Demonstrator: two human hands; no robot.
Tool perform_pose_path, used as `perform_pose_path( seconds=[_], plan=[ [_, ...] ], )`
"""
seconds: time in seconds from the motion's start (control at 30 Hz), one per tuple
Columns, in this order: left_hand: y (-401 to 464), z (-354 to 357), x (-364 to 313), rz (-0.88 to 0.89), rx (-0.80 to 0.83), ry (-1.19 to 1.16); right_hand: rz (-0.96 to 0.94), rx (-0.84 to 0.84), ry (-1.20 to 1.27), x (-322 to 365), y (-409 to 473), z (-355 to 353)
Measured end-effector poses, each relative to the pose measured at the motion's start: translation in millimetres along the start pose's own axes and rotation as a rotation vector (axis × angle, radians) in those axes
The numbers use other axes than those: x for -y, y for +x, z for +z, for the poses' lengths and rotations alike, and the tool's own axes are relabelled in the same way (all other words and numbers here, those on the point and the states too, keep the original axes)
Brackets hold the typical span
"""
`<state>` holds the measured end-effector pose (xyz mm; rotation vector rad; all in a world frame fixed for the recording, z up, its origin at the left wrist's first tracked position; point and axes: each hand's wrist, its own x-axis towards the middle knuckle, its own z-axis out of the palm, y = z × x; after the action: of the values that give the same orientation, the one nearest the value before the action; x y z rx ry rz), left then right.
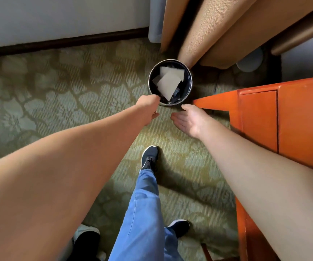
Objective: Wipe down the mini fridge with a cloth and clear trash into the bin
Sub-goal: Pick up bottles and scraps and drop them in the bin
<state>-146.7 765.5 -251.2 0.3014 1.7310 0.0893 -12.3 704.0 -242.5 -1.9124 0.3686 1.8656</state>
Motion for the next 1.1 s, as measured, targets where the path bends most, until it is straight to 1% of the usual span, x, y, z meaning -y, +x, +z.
perform_pose_path(
  seconds=[0.1,0.23,0.33,0.47,0.6,0.8,0.93,1.1],
  plan=[
    [-11.9,-0.1,11.2,0.016,0.007,-0.001,-0.012,0.018,0.005,-6.5,-15.1,-3.7],
    [-44.6,4.2,29.7,0.033,0.058,0.005,-0.057,-0.001,0.004,-17.5,-48.8,-13.7],
    [-84.9,6.3,49.1,0.045,0.107,0.015,-0.100,0.014,0.022,-34.0,-84.4,-24.5],
    [-151.2,7.6,88.2,0.104,0.143,0.015,-0.156,0.029,0.059,-72.1,-145.8,-48.8],
    [-227.5,8.2,143.1,0.158,0.181,0.040,-0.217,0.051,0.082,-130.4,-217.3,-84.8],
    [-350.3,14.5,252.9,0.223,0.283,0.149,-0.262,0.042,0.143,-254.0,-316.5,-157.2],
    [-414.6,27.3,319.4,0.282,0.346,0.259,-0.293,0.027,0.206,-328.1,-354.5,-211.1],
    [-465.7,48.8,391.0,0.336,0.423,0.398,-0.347,-0.029,0.290,-401.3,-388.9,-266.6]
  ],
)
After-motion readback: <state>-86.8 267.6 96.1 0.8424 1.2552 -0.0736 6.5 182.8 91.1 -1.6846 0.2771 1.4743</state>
